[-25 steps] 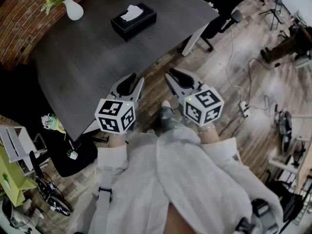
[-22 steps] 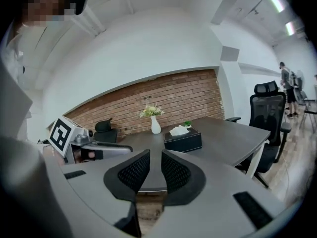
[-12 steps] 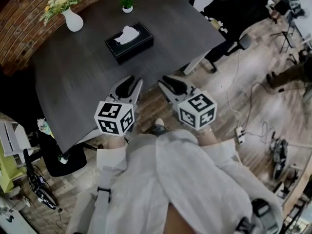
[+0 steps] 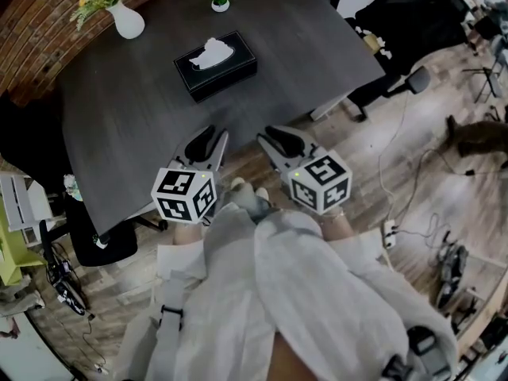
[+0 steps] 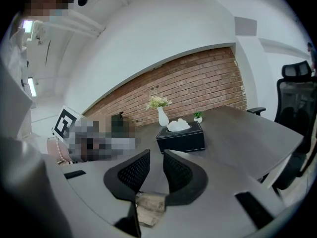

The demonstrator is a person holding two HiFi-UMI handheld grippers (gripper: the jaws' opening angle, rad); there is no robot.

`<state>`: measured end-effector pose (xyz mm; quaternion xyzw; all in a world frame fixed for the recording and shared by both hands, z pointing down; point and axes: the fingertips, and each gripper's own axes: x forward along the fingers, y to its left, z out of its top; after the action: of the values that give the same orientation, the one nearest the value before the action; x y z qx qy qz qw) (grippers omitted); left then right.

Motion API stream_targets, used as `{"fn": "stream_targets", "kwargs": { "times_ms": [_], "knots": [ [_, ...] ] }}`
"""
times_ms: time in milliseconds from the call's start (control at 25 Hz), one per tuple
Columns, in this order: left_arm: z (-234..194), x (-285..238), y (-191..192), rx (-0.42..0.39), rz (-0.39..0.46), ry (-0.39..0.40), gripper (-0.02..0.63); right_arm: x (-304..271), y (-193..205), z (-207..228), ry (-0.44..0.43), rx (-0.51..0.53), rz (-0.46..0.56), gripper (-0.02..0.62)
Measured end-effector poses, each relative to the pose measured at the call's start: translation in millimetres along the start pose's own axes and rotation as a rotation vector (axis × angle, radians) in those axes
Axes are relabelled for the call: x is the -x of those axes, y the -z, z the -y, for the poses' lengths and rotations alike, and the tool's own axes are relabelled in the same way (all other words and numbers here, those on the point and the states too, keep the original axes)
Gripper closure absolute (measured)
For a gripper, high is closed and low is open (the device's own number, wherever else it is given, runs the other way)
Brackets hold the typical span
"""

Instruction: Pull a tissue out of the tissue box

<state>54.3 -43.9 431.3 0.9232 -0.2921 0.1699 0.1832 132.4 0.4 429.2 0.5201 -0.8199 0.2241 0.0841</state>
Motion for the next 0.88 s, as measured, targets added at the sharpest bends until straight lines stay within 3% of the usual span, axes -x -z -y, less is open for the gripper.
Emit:
{"fn": "stream_targets", "kwargs": {
  "times_ms": [560, 880],
  "knots": [
    [-23, -40, -13, 0.027, -0.007, 0.007, 0.514, -33, -15, 40, 0.009, -0.016, -0.004, 0.529],
    [-85, -55, -44, 0.011, 0.004, -0.042, 0.507, -93, -61, 51, -0.035, 0.034, -0.001, 0.529]
  ]
}}
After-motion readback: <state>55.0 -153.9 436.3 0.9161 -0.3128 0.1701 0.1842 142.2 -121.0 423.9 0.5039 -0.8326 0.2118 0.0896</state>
